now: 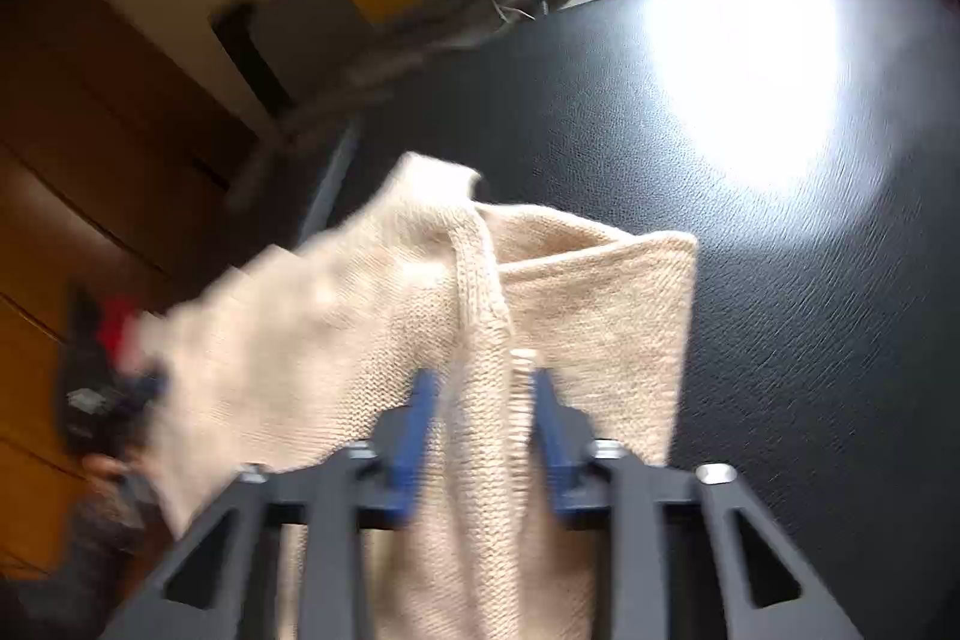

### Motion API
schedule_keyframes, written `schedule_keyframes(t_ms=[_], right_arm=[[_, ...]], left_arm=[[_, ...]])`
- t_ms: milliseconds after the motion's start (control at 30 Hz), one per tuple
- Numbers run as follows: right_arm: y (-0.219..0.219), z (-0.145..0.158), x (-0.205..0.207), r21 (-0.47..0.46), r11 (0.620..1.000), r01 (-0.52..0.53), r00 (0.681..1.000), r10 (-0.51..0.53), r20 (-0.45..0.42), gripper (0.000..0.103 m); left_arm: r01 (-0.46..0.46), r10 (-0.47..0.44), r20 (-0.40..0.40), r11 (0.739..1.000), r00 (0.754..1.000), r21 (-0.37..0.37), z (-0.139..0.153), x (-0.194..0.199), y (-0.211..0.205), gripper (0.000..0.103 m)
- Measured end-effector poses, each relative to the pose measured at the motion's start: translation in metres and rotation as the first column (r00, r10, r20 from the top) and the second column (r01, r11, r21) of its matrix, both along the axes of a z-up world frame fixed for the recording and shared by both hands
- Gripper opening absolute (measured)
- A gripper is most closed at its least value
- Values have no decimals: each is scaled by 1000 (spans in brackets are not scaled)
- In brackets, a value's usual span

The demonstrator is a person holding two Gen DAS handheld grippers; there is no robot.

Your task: Fold clothes

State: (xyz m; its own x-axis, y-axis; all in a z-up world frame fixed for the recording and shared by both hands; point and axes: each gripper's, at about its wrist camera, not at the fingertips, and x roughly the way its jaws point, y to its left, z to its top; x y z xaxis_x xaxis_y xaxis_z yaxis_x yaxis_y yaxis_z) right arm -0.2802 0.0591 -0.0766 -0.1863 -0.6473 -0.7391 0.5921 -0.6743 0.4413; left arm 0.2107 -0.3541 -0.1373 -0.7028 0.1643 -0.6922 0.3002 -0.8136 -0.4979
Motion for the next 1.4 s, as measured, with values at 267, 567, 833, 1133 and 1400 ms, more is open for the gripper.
schedule_keyframes(t_ms=[267, 567, 833, 1133, 1400], right_arm=[[19, 25, 24, 225, 973, 60, 981, -16, -192, 5], [66, 1, 33, 171, 974, 150, 981, -126, -145, 3], [-1, 13, 11, 54, 998, 25, 990, -17, -140, 57], [-54, 11, 15, 275, 960, -53, 968, 117, -222, 9], [-2, -1, 22, 221, 968, 120, 973, -70, -220, 8]], left_arm=[[-12, 12, 8, 995, 1000, -101, 27, 26, 16, 10], [-96, 95, 16, 992, 995, 83, -6, 48, 4, 25], [-99, 97, 28, 993, 995, 66, 0, 29, 8, 30], [27, -26, 20, 997, 999, -72, 18, 23, 33, 16], [-36, 40, 85, 998, 996, -44, -1, 20, 21, 20]])
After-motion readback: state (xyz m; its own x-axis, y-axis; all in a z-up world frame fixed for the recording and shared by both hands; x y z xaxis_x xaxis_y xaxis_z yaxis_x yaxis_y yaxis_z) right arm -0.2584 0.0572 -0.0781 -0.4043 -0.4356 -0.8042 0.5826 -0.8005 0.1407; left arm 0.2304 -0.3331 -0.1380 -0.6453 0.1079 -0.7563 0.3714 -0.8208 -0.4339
